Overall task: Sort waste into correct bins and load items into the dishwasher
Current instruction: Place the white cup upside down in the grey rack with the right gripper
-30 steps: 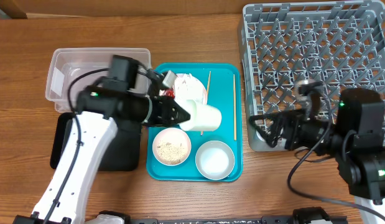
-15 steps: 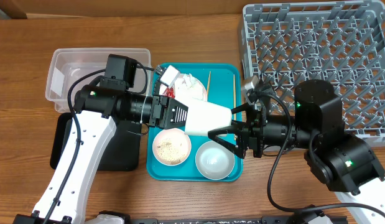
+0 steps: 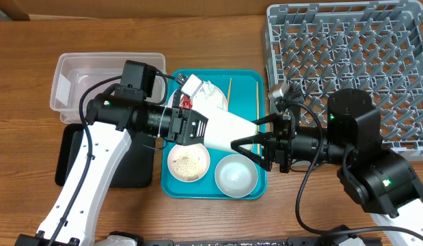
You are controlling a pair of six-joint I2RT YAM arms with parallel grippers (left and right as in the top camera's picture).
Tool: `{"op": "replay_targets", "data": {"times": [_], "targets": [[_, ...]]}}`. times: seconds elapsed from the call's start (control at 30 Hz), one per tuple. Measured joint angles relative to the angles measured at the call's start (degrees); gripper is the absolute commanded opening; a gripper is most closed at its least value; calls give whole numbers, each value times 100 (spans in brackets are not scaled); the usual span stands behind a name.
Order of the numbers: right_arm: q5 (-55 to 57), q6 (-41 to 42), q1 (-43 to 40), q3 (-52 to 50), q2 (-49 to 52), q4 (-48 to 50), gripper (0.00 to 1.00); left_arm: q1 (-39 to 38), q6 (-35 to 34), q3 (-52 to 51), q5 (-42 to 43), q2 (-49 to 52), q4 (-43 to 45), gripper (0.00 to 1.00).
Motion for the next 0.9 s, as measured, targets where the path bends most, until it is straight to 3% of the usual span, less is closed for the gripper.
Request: {"op": "replay_targets", "data": {"times": [0.03, 0.07, 0.17, 0.4, 0.53, 0.67, 0.7, 0.8, 0.9], "targets": [[92, -9, -28, 0, -22, -116, 55, 4, 15, 0, -164, 0, 0, 80], [205, -2, -87, 0, -63, -247, 54, 4, 7, 0, -404, 0, 0, 88], [785, 46, -315, 15, -271, -662, 51, 15, -17, 0, -1375, 13, -74, 98], [3589, 763, -979, 26, -407, -2015, 49, 0, -192, 0, -3180, 20, -374, 94], [4673, 1322, -1008, 31, 31, -2796, 49, -2, -216, 0, -3519, 20, -435, 93], [5145, 1596, -1008, 31, 916, -2957, 50, -2, -256, 0, -3650, 20, -527, 91], [5206, 1644, -1008, 31, 1143, -2957, 53, -2, -258, 0, -3674, 20, -557, 91], [5337, 1781, -1008, 31, 1718, -2894, 76, -2, -260, 0, -3740, 20, -717, 89], [5403, 1867, -1014, 31, 2037, -2820, 90, -2, -256, 0, -3871, 20, -866, 88]]}}
